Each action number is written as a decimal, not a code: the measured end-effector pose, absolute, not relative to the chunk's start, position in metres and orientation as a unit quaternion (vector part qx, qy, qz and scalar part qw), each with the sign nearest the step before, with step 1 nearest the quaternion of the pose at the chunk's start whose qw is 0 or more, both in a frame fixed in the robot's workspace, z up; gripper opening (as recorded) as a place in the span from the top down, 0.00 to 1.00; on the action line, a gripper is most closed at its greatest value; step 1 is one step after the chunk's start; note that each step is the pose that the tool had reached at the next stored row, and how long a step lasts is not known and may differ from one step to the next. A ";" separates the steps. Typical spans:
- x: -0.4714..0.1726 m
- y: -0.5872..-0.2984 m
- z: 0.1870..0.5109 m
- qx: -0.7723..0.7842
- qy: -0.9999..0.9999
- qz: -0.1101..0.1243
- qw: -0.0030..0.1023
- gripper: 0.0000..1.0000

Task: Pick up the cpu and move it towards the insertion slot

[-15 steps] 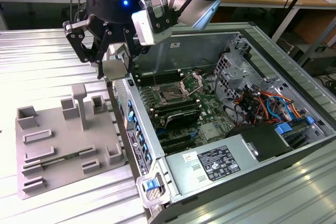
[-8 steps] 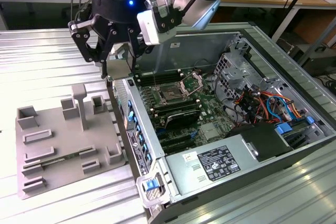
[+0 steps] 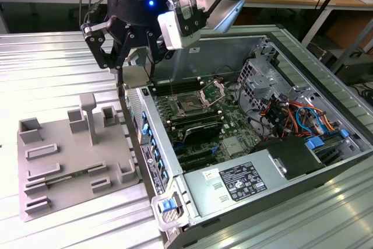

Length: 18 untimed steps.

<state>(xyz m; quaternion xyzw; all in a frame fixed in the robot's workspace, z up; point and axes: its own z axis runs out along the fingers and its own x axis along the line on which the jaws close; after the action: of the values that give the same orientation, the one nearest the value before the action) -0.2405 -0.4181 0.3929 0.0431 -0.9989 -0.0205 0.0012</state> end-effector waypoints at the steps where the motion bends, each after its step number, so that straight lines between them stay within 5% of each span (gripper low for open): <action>1: -0.239 -0.418 0.393 0.043 -0.999 -0.021 0.001 0.45; 18: -0.224 -0.418 0.393 0.043 -0.999 -0.021 0.001 0.45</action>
<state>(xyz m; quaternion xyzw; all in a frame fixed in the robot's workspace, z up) -0.2245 -0.4181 0.3929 0.0431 -0.9989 -0.0206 0.0012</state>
